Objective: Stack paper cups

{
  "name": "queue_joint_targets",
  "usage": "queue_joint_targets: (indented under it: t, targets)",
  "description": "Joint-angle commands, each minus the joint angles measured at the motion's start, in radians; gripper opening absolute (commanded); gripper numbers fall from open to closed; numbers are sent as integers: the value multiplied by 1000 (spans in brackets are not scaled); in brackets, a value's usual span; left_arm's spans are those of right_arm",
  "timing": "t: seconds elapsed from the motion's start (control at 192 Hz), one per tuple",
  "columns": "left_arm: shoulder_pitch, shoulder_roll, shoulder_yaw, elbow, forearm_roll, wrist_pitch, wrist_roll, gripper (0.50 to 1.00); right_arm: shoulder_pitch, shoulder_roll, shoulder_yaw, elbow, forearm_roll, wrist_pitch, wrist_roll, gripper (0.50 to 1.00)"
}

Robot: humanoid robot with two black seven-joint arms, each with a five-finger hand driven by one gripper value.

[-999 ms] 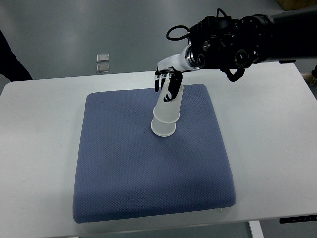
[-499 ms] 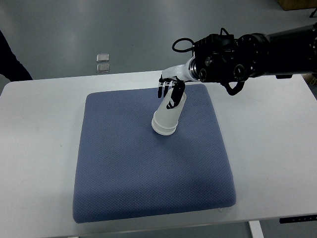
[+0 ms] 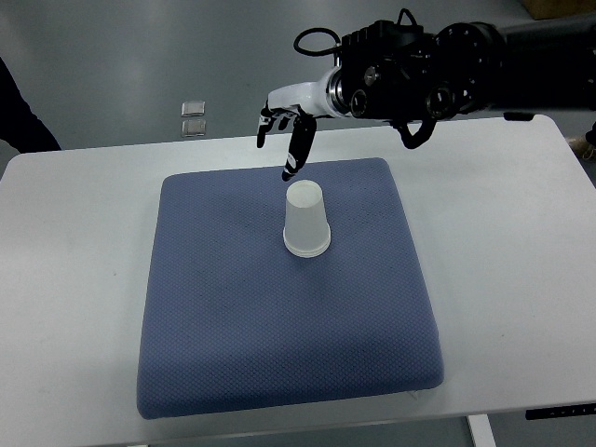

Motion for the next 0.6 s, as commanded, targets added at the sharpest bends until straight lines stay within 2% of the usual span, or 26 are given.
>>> queue_joint_targets:
  t: [0.0, 0.114, 0.218, 0.297, 0.401, 0.494, 0.593]
  targets:
    - [0, 0, 1, 1, 0, 0, 0, 1000, -12, 0, 40, -68, 14, -8, 1, 901]
    - [0, 0, 1, 1, 0, 0, 0, 1000, -107, 0, 66, -159, 80, -19, 5, 901]
    - [2, 0, 1, 1, 0, 0, 0, 1000, -240, 0, 157, -260, 112, -79, 22, 901]
    - [2, 0, 1, 0, 0, 0, 0, 1000, -383, -17, 319, -323, 118, -143, 24, 901]
    - [2, 0, 2, -2, 0, 0, 0, 1000, -535, -64, 587, -335, 118, -194, 28, 901]
    - [2, 0, 2, -2, 0, 0, 1, 1000, -647, -83, 779, -354, 118, -203, 28, 901]
    - [2, 0, 2, -3, 2, 0, 1, 1000, -742, -83, 957, -435, 166, -179, 28, 901]
